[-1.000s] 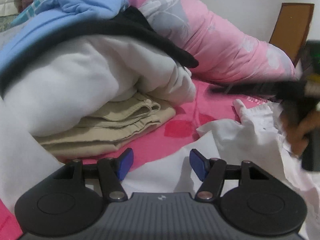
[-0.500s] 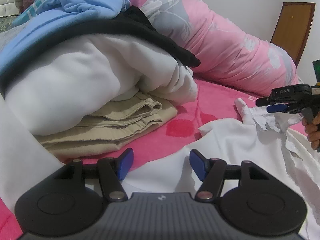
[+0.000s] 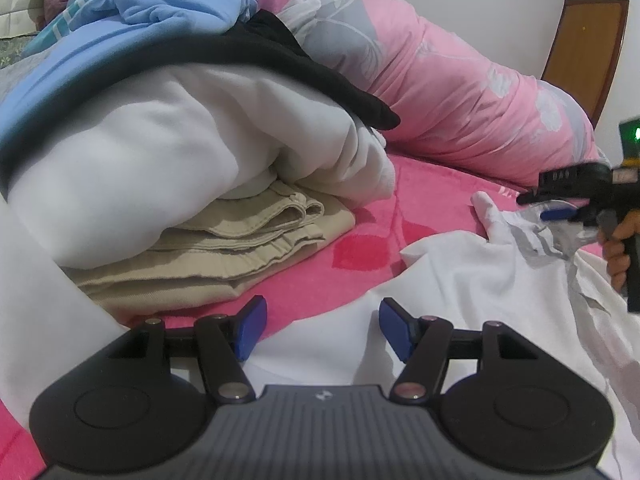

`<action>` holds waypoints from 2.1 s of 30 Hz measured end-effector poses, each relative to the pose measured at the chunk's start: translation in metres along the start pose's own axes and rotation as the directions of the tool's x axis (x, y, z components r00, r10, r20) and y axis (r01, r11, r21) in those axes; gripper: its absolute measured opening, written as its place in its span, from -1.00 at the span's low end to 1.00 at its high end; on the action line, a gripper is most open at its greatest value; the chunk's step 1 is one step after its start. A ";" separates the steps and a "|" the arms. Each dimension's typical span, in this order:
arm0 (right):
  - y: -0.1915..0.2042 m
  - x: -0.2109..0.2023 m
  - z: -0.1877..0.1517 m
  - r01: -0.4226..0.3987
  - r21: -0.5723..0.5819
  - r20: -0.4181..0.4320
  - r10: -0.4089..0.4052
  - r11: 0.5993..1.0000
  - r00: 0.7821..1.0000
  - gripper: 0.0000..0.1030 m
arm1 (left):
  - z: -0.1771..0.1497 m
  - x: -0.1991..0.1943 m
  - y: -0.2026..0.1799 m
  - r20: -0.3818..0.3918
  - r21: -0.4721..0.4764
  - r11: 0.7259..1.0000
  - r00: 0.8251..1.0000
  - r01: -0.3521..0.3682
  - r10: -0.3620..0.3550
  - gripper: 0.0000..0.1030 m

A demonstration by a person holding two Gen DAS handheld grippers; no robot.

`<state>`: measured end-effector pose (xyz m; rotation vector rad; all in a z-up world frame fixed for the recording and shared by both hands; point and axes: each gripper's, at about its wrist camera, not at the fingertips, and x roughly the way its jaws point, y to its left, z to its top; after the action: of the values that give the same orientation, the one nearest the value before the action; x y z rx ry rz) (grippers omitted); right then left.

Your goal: Fold clothes

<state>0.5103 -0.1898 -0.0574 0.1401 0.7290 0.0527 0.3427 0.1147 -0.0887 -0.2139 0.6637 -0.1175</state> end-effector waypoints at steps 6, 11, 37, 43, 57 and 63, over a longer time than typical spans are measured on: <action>0.057 -0.006 0.008 -0.083 -0.179 -0.041 0.077 0.980 0.996 0.02 | 0.000 0.000 -0.001 0.000 0.007 1.000 1.000 -0.004 0.004 0.24; 0.084 0.021 -0.005 0.007 -0.288 -0.121 -0.043 0.958 0.992 -0.54 | -0.001 0.001 -0.001 0.000 0.007 1.000 1.000 -0.003 0.003 0.24; 0.002 -0.046 0.004 -0.060 0.049 0.082 0.056 0.997 0.995 -0.16 | -0.002 0.002 -0.002 0.000 0.016 1.000 1.000 -0.009 0.009 0.25; -0.046 -0.044 -0.029 -0.077 0.202 -0.138 0.106 0.976 0.985 -0.16 | -0.002 0.002 -0.002 0.000 0.013 1.000 1.000 -0.006 0.006 0.25; -0.042 -0.007 -0.053 -0.168 0.388 -0.172 0.250 0.906 0.953 -0.52 | -0.002 0.003 -0.002 -0.002 0.015 1.000 1.000 -0.005 0.005 0.28; -0.022 -0.025 -0.051 -0.126 0.172 -0.062 0.139 0.977 0.988 -1.00 | -0.002 0.003 -0.002 -0.001 0.015 1.000 1.000 -0.005 0.005 0.28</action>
<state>0.4576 -0.2086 -0.0812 0.3498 0.7973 0.1244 0.3435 0.1118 -0.0917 -0.1973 0.6643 -0.1180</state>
